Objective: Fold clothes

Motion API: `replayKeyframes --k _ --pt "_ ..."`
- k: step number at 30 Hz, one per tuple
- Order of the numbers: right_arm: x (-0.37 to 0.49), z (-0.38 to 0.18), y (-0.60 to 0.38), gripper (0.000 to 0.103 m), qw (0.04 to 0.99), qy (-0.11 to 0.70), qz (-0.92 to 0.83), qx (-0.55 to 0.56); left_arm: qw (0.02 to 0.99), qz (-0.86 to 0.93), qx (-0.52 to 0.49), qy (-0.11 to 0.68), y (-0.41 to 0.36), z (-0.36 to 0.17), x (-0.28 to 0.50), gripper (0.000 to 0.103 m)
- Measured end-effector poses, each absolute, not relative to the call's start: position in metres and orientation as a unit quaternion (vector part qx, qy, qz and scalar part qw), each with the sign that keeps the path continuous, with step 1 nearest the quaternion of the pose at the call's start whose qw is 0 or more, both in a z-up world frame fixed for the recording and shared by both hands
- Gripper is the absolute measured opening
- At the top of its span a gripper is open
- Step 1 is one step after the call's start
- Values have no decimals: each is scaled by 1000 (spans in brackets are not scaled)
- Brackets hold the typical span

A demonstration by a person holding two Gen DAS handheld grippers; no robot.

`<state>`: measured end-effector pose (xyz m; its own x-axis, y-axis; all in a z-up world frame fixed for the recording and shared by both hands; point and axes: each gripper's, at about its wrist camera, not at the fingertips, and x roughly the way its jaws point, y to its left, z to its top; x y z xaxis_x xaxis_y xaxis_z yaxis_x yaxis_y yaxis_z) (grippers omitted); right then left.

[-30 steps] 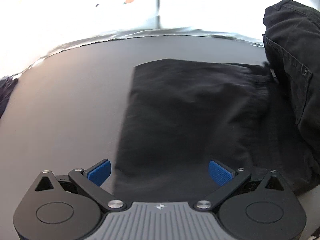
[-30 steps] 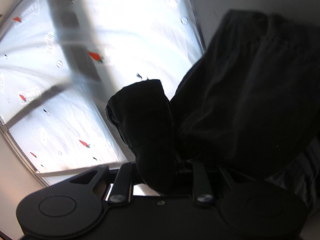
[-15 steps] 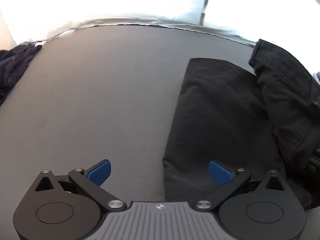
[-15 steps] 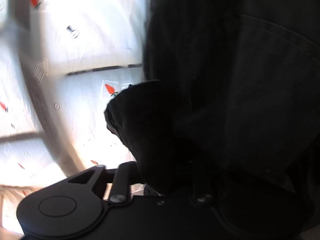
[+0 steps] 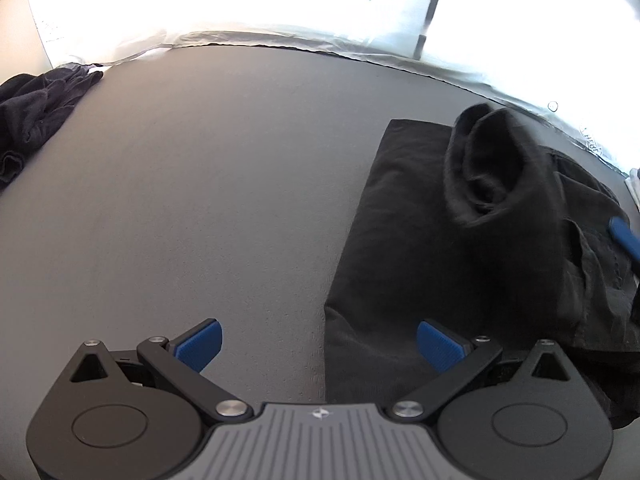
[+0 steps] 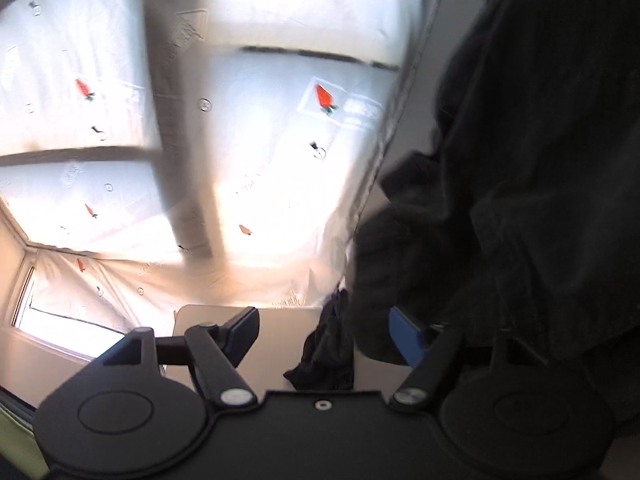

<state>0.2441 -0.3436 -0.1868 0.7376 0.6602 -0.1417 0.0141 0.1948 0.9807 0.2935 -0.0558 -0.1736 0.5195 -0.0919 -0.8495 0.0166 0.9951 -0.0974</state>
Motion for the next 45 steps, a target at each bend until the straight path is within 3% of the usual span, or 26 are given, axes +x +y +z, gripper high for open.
replayKeyframes --k 2,5,9,17,21,23,25,30,37,45 --pt "242 -183 -347 46 746 291 192 567 872 -31 -40 487 -55 -173 294 102" --pt "243 -185 -345 39 776 321 150 521 874 -32 -41 483 -54 -171 294 102" --pt "265 -197 -324 37 790 394 135 450 876 -39 -35 479 -55 -170 295 102" --pt "281 -211 -321 38 800 442 178 365 882 -45 -49 466 -50 -163 299 102" --pt "258 -184 -339 57 824 425 164 337 889 -61 -57 451 -53 -155 303 103" --pt "251 -169 -349 59 850 400 146 310 891 -75 -50 445 -61 -152 308 103" --pt "249 -158 -359 73 877 373 117 279 893 -89 -44 439 -68 -151 313 103" --pt "244 -160 -394 90 912 346 15 221 889 -94 -3 448 -89 -160 331 103" --pt "251 -198 -421 93 915 378 -61 128 879 -104 30 465 -97 -178 357 103" --pt "277 -246 -450 98 889 401 -24 217 852 -148 19 502 -89 -205 394 103"
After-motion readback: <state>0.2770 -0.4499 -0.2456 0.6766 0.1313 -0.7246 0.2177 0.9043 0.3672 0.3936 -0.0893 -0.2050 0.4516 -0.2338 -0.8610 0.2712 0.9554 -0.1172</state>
